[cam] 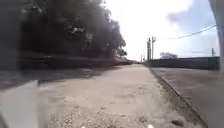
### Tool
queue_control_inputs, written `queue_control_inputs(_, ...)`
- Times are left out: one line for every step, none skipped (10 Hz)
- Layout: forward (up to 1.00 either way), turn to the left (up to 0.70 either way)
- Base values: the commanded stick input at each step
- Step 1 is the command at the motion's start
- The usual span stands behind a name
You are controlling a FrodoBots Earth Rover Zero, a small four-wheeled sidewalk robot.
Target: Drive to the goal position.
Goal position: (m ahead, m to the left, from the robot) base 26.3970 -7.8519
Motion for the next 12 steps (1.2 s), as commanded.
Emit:
queue_control_inputs(0.0,0.0)
queue_control_inputs(0.0,0.0)
queue_control_inputs(0.0,0.0)
queue_control_inputs(0.0,0.0)
queue_control_inputs(0.0,0.0)
queue_control_inputs(0.0,0.0)
queue_control_inputs(0.24,0.0)
queue_control_inputs(0.48,0.0)
queue_control_inputs(0.7,-0.04)
queue_control_inputs(0.7,-0.1)
queue_control_inputs(0.7,-0.26)
queue_control_inputs(0.7,-0.16)
